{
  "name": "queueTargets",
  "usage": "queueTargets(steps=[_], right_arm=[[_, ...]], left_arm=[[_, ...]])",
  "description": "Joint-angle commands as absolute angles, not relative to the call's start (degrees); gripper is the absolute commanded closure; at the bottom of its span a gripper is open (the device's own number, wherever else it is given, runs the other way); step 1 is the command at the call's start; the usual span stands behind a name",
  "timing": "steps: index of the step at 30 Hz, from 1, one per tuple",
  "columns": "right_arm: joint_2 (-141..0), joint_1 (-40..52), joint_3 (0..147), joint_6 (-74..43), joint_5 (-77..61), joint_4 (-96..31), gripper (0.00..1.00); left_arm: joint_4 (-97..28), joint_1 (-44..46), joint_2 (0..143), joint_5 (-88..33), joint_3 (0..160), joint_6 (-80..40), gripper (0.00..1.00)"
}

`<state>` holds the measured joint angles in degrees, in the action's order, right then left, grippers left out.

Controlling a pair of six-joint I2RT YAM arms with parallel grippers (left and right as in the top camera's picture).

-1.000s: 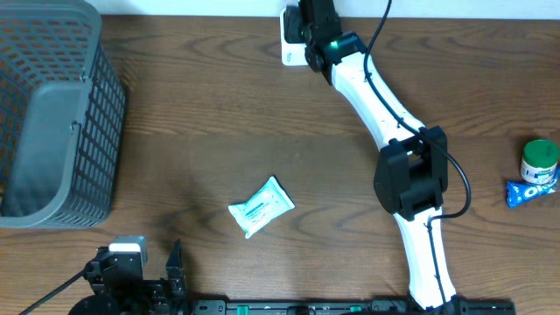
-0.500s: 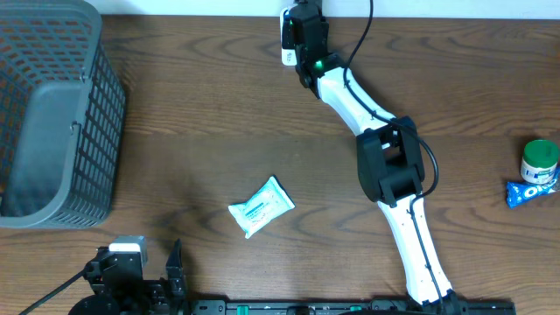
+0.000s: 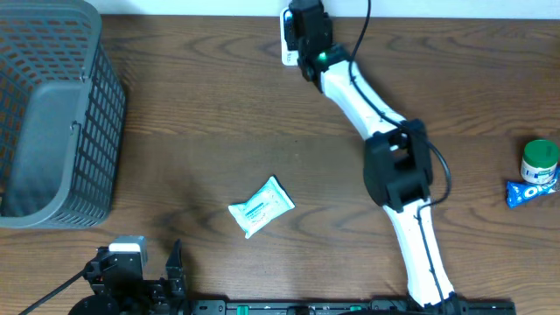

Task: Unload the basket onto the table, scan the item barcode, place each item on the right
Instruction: 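Carry orange pack to the right table edge and release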

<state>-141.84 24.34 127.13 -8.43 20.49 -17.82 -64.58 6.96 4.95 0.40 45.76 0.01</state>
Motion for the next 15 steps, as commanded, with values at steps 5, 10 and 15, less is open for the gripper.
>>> queueTargets(steps=[5, 10, 15], right_arm=[[-123.7, 20.64, 127.72, -7.64, 22.2, -48.14, 0.53], [-122.89, 14.57, 127.57, -7.62, 22.2, -69.14, 0.58], [-124.11, 5.43, 123.9, -7.62, 22.41, -76.42, 0.5]], left_arm=[[-64.69, 7.2, 4.67, 1.13, 45.91, 0.38, 0.02], [-64.69, 7.2, 4.67, 1.13, 45.91, 0.38, 0.02], [-64.69, 7.2, 4.67, 1.13, 45.91, 0.38, 0.02]])
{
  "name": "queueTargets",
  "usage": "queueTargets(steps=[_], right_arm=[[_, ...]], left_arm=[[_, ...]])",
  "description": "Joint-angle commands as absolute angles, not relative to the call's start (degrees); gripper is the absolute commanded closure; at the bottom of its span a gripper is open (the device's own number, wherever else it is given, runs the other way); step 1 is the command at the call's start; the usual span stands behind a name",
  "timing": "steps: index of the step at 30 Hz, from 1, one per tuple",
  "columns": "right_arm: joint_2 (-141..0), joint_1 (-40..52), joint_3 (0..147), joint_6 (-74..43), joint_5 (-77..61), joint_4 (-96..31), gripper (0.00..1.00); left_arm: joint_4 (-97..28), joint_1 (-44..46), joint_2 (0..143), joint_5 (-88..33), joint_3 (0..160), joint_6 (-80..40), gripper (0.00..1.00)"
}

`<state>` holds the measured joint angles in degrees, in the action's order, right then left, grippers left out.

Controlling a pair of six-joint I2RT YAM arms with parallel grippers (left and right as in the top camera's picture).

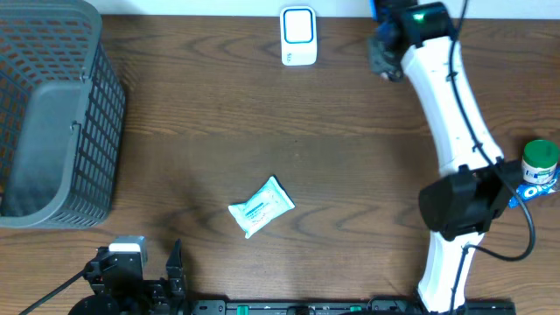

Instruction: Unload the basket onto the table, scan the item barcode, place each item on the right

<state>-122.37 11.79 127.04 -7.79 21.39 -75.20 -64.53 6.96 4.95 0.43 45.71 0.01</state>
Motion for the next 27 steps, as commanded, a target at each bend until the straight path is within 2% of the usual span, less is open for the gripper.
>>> queueTargets(steps=[1, 2, 10, 16, 17, 18, 19, 20, 23, 25, 27], right_arm=[[-124.14, 3.42, 122.23, -7.62, 22.41, -75.96, 0.48], [-124.14, 0.58, 119.77, -7.64, 22.35, -74.76, 0.45], [-124.14, -15.77, 102.39, -7.66, 20.45, -63.07, 0.48], [-124.14, -20.34, 99.72, -7.64, 20.93, -58.54, 0.48], [-124.14, -20.91, 99.74, -7.64, 21.45, -57.93, 0.44], [-124.14, -21.71, 99.74, -7.64, 21.56, -57.06, 0.2], [-124.14, -21.91, 99.83, -7.64, 21.56, -56.73, 0.06], [-124.11, -22.0, 100.22, -7.64, 21.56, -56.53, 0.01], [-123.98, -21.52, 102.83, -7.66, 20.32, -57.45, 0.01], [-123.96, -20.58, 106.28, -7.68, 14.68, -59.9, 0.01], [-123.96, -18.85, 111.85, -7.9, 2.2, -64.05, 0.01]], left_arm=[[-64.69, 7.2, 4.67, 1.13, 45.93, 0.38, 0.02], [-64.69, 7.2, 4.67, 1.13, 45.93, 0.38, 0.02], [-64.69, 7.2, 4.67, 1.13, 45.91, 0.38, 0.02], [-64.69, 7.2, 4.67, 1.13, 45.91, 0.38, 0.02], [-64.69, 7.2, 4.67, 1.13, 45.91, 0.38, 0.02], [-64.69, 7.2, 4.67, 1.13, 45.91, 0.38, 0.02], [-64.69, 7.2, 4.67, 1.13, 45.91, 0.38, 0.02], [-64.69, 7.2, 4.67, 1.13, 45.91, 0.38, 0.02], [-64.69, 7.2, 4.67, 1.13, 45.93, 0.38, 0.02], [-64.69, 7.2, 4.67, 1.13, 45.91, 0.38, 0.02], [-64.69, 7.2, 4.67, 1.13, 45.91, 0.38, 0.02]])
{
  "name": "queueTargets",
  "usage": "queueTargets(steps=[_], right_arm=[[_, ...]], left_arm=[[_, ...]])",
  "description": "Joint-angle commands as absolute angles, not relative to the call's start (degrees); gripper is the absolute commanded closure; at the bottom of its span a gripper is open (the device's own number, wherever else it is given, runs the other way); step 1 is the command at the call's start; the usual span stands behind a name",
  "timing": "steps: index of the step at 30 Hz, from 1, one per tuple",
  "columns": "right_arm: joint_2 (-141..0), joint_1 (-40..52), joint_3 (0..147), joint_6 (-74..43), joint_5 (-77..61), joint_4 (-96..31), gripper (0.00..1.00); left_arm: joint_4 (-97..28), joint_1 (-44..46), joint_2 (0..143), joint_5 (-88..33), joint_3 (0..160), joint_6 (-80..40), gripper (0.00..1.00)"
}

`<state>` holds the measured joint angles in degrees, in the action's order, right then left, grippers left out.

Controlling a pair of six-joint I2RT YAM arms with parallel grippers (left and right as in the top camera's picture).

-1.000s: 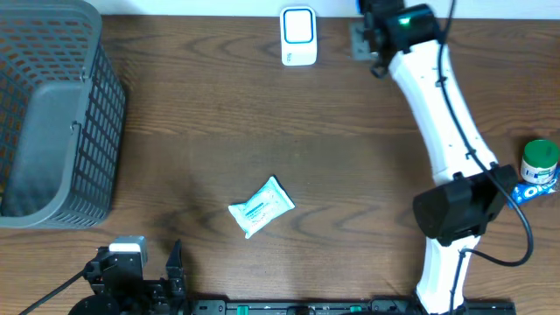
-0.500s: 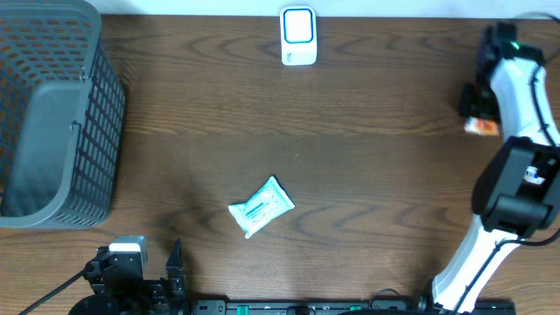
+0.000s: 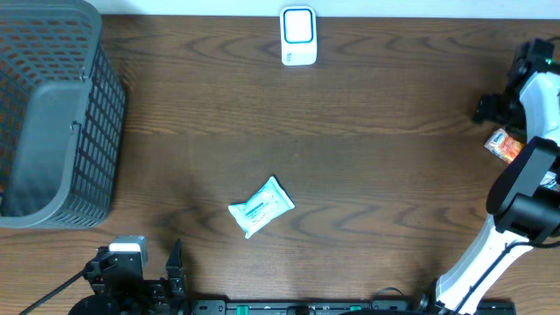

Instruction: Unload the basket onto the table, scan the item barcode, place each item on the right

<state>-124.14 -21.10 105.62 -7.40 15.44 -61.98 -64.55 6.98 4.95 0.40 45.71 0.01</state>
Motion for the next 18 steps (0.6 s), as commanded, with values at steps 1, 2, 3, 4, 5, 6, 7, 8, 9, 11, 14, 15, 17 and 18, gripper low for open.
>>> queueTargets(steps=[1, 2, 3, 4, 5, 6, 7, 8, 9, 11, 14, 15, 17, 18], right_arm=[[-123.96, -17.52, 115.09, -8.78, -6.13, -66.63, 0.01], [-123.96, -16.16, 117.16, -8.95, -12.91, -68.82, 0.01], [-123.96, -15.22, 118.04, -8.95, -17.21, -70.04, 0.01], [-123.96, -13.52, 118.87, -8.93, -23.27, -71.88, 0.01], [-123.96, -11.79, 118.91, -8.88, -28.01, -73.3, 0.01], [-123.96, -10.46, 118.89, -8.8, -30.35, -74.24, 0.01], [-123.98, -7.55, 118.43, -8.25, -32.58, -75.77, 0.01], [-123.98, -5.3, 117.89, -8.14, -33.06, -76.51, 0.01], [-123.98, -2.83, 117.4, -7.29, -33.1, -77.54, 0.01], [-123.98, 1.85, 116.42, -4.43, -33.08, -79.88, 0.01], [-123.98, 13.41, 113.4, -1.48, -31.77, -82.72, 0.01], [-123.98, 17.1, 112.27, -2.46, -31.64, -82.5, 0.01], [-123.98, 24.58, 109.67, -8.29, -31.64, -80.42, 0.01], [-123.98, 27.07, 108.68, -11.14, -31.64, -79.09, 0.01]], left_arm=[[-64.69, 7.2, 4.67, 1.13, 45.91, 0.38, 0.02], [-64.69, 7.2, 4.67, 1.13, 45.91, 0.38, 0.02], [-64.69, 7.2, 4.67, 1.13, 45.91, 0.38, 0.02], [-64.69, 7.2, 4.67, 1.13, 45.91, 0.38, 0.02], [-64.69, 7.2, 4.67, 1.13, 45.91, 0.38, 0.02], [-64.69, 7.2, 4.67, 1.13, 45.91, 0.38, 0.02], [-64.69, 7.2, 4.67, 1.13, 45.91, 0.38, 0.02], [-64.69, 7.2, 4.67, 1.13, 45.91, 0.38, 0.02], [-64.69, 7.2, 4.67, 1.13, 45.91, 0.38, 0.02], [-64.69, 7.2, 4.67, 1.13, 45.91, 0.38, 0.02], [-64.69, 7.2, 4.67, 1.13, 45.91, 0.38, 0.02], [-64.69, 7.2, 4.67, 1.13, 45.93, 0.38, 0.02], [-64.69, 7.2, 4.67, 1.13, 45.91, 0.38, 0.02], [-64.69, 7.2, 4.67, 1.13, 45.91, 0.38, 0.02]])
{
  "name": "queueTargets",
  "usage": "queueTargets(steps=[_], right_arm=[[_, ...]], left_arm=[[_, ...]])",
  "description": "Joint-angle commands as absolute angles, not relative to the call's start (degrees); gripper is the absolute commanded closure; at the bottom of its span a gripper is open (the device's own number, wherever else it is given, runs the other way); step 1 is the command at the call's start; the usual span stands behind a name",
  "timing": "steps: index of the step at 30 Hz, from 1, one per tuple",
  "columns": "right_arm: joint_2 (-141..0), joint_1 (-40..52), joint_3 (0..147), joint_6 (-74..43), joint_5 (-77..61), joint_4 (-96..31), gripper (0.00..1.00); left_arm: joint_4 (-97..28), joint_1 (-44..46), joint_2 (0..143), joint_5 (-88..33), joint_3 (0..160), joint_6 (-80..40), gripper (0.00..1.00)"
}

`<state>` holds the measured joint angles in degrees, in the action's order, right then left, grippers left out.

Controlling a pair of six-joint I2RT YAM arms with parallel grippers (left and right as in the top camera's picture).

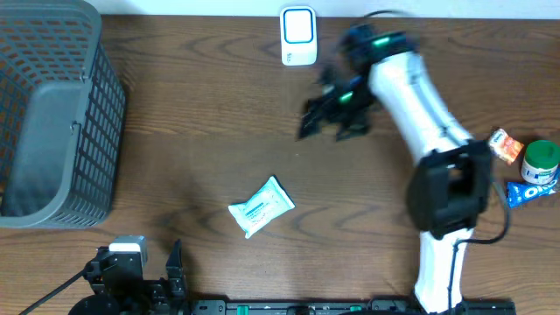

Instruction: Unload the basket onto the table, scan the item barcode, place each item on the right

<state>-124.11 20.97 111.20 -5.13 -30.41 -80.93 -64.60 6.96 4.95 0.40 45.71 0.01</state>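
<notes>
A white packet of wipes with teal print [261, 207] lies flat in the middle of the table. At the back edge stands the white barcode scanner [297, 35]. My right gripper [328, 124] hangs blurred a little below and to the right of the scanner, far from the packet. Its two dark fingers look spread, with nothing between them. My left gripper [173, 262] rests folded at the front left edge, and its jaws cannot be made out.
A grey mesh basket [52, 114] fills the left side. At the right edge lie an orange packet [505, 145], a green-lidded jar [540, 161] and a blue snack packet [531, 191]. The right arm's elbow [448, 192] stands over the right half.
My right gripper was at the far right edge by the orange packet; now it is at the back centre, just right of and below the scanner. The wipes packet and left arm are unchanged.
At first my right gripper was over the scanner at the back. Then it stood to the scanner's right, then at the far right edge near the orange packet. Now it is back beside the scanner. The wipes packet lay in the same place throughout.
</notes>
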Motion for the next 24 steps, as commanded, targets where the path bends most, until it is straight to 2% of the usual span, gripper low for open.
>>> queueTargets(steps=[1, 3, 5, 6, 8, 13, 19, 24], right_arm=[[-123.98, 30.55, 107.15, -15.62, -31.64, -76.69, 0.01], [-124.01, 35.62, 105.1, -22.9, -31.57, -72.77, 0.02], [-124.09, 40.07, 104.09, -35.14, -30.44, -71.35, 0.21], [-124.09, 40.97, 104.07, -38.96, -30.0, -71.46, 0.25], [-124.09, 43.83, 104.07, -52.45, -28.71, -71.07, 0.23], [-124.11, 47.72, 104.05, -72.18, -20.93, -69.84, 0.16], [-124.16, 49.34, 101.86, -84.18, -15.84, -68.53, 0.19], [-125.1, 49.39, 97.95, -89.3, -13.56, -60.01, 0.28]], left_arm=[[-64.69, 7.2, 4.67, 1.13, 45.91, 0.38, 0.02], [-64.69, 7.2, 4.67, 1.13, 45.91, 0.38, 0.02], [-64.69, 7.2, 4.67, 1.13, 45.91, 0.38, 0.02], [-64.69, 7.2, 4.67, 1.13, 45.91, 0.38, 0.02], [-64.69, 7.2, 4.67, 1.13, 45.91, 0.38, 0.02], [-64.69, 7.2, 4.67, 1.13, 45.91, 0.38, 0.02], [-64.69, 7.2, 4.67, 1.13, 45.91, 0.38, 0.02], [-64.69, 7.2, 4.67, 1.13, 45.91, 0.38, 0.02]])
